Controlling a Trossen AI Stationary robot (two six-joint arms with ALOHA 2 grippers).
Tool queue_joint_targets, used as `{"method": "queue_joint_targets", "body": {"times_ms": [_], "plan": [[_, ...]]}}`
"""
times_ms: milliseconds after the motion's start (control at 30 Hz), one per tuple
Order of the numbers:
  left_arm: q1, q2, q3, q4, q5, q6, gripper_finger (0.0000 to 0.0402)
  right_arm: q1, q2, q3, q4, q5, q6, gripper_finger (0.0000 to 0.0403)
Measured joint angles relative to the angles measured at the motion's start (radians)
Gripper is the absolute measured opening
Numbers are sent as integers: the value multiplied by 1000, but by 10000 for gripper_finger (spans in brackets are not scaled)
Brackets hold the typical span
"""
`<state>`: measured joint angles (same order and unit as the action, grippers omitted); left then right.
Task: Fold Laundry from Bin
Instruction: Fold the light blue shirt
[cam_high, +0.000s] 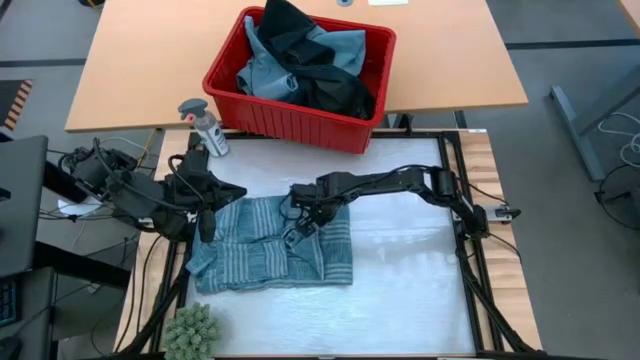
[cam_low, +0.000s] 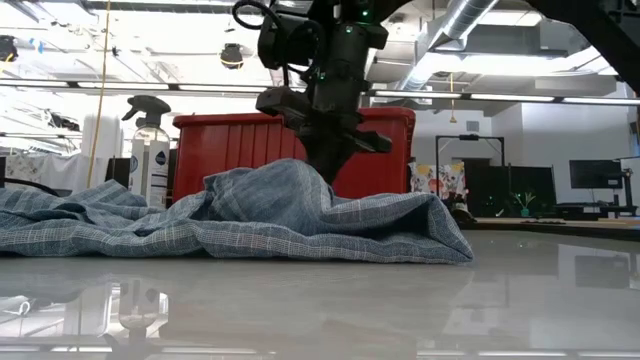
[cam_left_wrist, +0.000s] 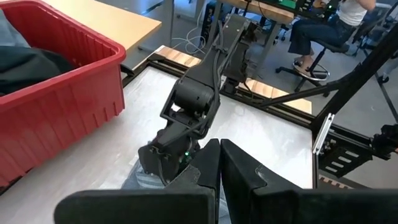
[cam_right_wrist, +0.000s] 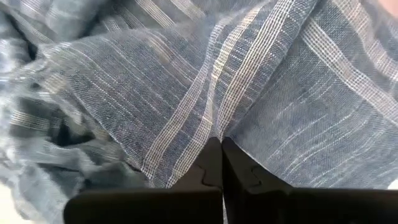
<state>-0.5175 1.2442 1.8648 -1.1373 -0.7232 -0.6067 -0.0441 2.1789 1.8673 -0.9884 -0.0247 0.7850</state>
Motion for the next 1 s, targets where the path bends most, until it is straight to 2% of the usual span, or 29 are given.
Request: {"method": "queue_joint_targets", "body": {"times_ms": [300,667,1000], "plan": [[0,0,0,-2,0,18,0,-10,-5,114,19,-3,-19,15],[0,0,0,-2,0,21,0,-82,-7,117,128,-4,-37,16],[0,0,0,-2,0,22,0,-108,33,116,268,-83,-75,40]]}}
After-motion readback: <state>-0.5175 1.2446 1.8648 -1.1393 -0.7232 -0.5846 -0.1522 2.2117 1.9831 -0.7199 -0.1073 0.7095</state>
